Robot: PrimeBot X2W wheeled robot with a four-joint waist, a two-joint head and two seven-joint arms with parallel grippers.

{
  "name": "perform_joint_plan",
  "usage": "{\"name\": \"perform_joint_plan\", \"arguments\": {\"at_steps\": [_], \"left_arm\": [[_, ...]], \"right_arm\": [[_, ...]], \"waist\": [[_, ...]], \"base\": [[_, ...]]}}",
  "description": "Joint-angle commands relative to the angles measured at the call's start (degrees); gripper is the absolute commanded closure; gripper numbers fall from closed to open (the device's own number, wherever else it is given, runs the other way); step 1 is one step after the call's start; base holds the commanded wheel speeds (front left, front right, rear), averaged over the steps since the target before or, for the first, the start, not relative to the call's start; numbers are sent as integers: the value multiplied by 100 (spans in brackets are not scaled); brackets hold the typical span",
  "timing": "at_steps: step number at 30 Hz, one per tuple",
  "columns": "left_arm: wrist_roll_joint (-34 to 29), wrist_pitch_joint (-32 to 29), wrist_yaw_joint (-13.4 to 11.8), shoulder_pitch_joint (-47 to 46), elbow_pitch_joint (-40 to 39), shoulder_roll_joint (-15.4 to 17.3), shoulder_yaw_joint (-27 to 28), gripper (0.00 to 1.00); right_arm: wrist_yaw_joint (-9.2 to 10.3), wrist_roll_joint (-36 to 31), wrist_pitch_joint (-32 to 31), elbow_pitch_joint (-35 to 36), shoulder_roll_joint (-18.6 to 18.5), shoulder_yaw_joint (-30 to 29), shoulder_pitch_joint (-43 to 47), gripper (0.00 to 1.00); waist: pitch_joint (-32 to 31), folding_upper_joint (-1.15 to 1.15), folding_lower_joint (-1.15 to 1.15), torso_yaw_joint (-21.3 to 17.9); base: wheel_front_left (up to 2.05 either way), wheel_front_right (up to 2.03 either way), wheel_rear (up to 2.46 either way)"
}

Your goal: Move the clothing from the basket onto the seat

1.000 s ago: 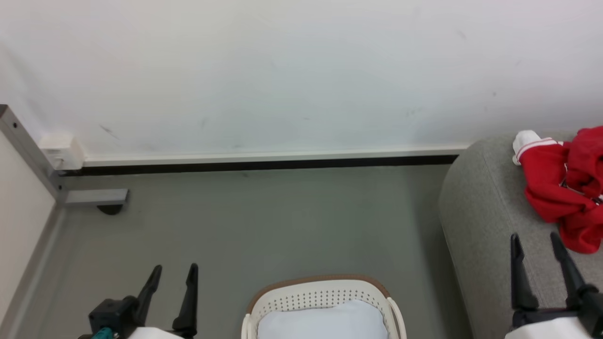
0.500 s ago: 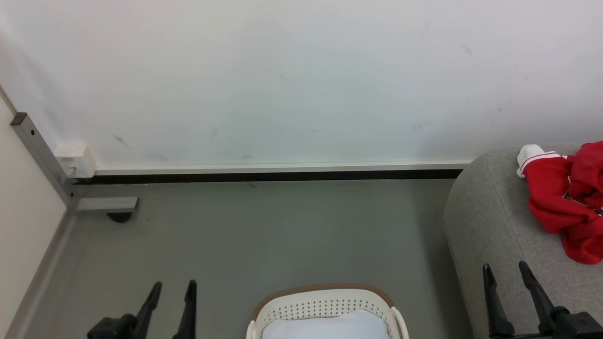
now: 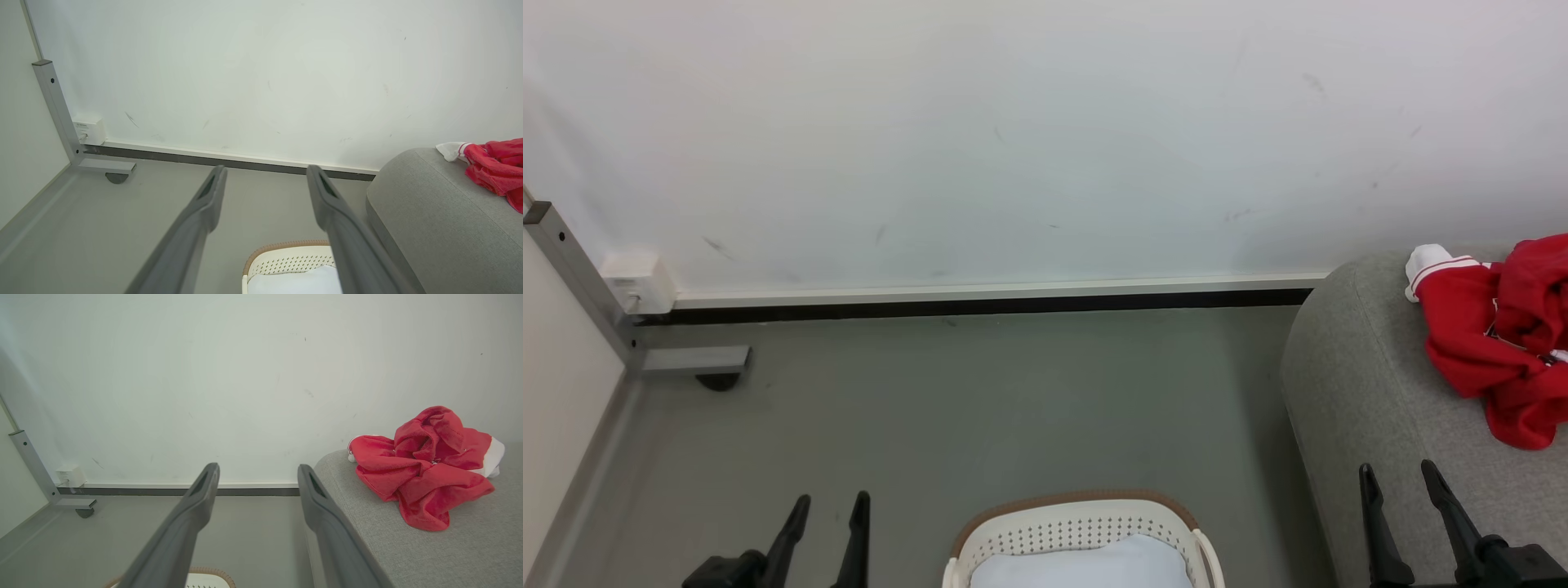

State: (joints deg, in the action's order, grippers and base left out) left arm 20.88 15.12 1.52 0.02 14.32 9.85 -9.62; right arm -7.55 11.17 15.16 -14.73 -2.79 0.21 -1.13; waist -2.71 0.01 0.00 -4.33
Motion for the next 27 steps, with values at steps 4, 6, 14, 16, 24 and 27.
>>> {"name": "perform_joint_plan", "arguments": {"at_steps": [4, 6, 14, 16, 24, 27], "left_arm": [[-165, 4, 63, -20, 51, -61, 99, 0], [-186, 4, 85, -25, 74, -86, 121, 0], [-331, 4, 173, -50, 123, -171, 221, 0], [-355, 4, 189, -55, 134, -190, 244, 0], [-302, -6, 248, 40, 264, -253, 238, 100], [-155, -65, 255, 54, 363, -284, 255, 100]], "right_arm": [[13, 68, -2, -73, -21, -20, -38, 0], [13, 63, -2, -105, -21, -28, -53, 0], [13, 27, -2, -206, -21, -69, -118, 0], [13, 15, -2, -244, -21, -69, -120, 0], [0, 9, -7, -410, 24, -44, -43, 100], [-1, 163, -61, -495, 49, -70, 0, 100]], "waist": [[8, -1, 0, 11], [4, -1, 0, 16], [0, -1, 0, 49], [-8, -1, 0, 58], [-47, -1, 0, 76], [-43, -1, 0, 81]], "base": [[0, 0, 0], [0, 0, 0], [0, 0, 0], [0, 0, 0], [0, 0, 0], [0, 0, 0]]}}
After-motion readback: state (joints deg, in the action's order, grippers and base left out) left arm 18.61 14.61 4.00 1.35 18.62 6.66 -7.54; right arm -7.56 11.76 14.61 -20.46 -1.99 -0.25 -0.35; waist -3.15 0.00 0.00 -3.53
